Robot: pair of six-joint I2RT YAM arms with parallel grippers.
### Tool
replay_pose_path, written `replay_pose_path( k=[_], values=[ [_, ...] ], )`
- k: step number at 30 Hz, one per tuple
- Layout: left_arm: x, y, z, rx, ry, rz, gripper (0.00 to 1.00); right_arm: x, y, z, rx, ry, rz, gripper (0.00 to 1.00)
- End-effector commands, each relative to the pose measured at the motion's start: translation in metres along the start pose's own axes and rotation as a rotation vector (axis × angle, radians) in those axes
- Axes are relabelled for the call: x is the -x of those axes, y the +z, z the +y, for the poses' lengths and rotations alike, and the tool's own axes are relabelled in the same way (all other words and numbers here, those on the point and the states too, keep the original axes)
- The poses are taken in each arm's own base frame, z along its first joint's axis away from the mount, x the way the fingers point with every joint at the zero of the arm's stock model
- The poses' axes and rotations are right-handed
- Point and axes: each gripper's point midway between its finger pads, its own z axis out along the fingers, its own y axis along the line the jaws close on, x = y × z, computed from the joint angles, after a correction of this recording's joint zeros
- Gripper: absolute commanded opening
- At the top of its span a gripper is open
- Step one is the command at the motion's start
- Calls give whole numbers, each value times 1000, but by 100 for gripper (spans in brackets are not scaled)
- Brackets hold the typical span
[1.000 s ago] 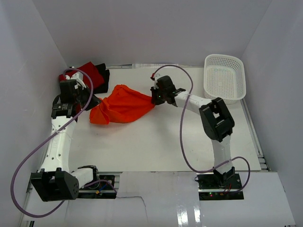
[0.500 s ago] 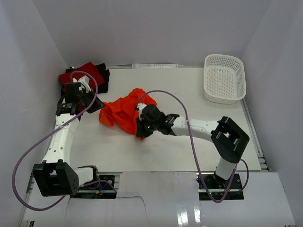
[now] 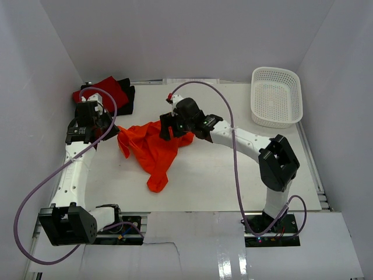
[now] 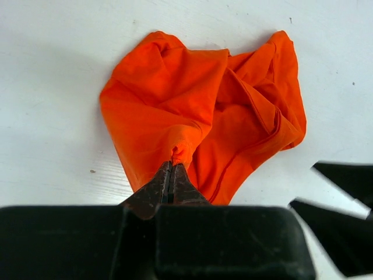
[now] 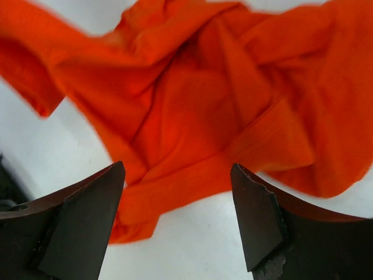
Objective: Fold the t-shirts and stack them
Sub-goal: Flatten out the tshirt
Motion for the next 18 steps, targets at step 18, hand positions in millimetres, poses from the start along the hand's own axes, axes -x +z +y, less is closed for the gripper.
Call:
replay_pose_path(
  k=[18],
  values=[
    [12,-22,2,25,10,-71,0,15,51,-82,-228,-62,39,75]
  ],
)
